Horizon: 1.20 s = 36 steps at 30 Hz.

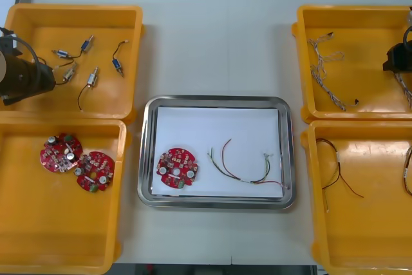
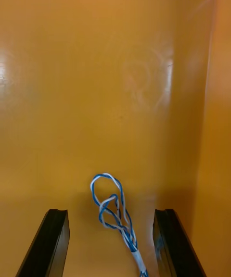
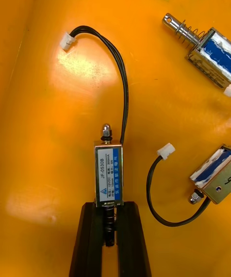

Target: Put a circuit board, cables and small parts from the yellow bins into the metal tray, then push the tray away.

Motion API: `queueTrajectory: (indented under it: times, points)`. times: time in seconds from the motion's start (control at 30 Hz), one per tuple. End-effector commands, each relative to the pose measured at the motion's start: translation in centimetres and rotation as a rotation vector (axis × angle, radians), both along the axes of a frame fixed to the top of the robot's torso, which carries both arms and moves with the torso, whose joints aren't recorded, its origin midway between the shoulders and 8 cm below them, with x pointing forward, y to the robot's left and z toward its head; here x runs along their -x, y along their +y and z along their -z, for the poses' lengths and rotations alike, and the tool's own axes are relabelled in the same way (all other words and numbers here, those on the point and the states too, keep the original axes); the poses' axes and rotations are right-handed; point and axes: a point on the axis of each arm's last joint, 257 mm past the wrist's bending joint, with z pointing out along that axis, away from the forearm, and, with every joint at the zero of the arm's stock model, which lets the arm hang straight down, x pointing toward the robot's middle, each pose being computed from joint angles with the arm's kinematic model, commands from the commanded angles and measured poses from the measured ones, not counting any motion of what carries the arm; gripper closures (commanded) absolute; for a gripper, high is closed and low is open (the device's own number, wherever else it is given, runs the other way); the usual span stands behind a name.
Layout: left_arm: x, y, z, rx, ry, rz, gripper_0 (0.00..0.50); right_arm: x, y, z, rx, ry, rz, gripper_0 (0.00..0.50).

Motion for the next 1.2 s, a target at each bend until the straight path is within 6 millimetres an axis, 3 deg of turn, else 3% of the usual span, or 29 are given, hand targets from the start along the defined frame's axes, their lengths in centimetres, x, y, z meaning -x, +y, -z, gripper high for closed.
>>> queueTrajectory:
  times: [0.03, 0.37, 0.7, 1.2]
  points:
    - [-1.0, 0.3, -2.1, -0.082, -0.030, 0.072, 0.000, -2.4, 1.8, -2.6, 0.007, -0.074, -0.034, 0.000]
    - [-1.0, 0.4, -2.4, -0.082, -0.031, 0.072, 0.000, -1.9, 1.0, -1.2, 0.015, -0.061, -0.021, 0.000]
    - [-0.3, 1.1, -4.4, -0.102, 0.026, 0.068, 0.000, -1.5, 0.6, -0.2, 0.008, -0.053, -0.003, 0.000]
    - [-1.0, 2.6, -5.4, -0.119, 0.044, 0.057, 0.000, -0.7, -0.5, 1.9, -0.005, -0.058, 0.024, 0.000]
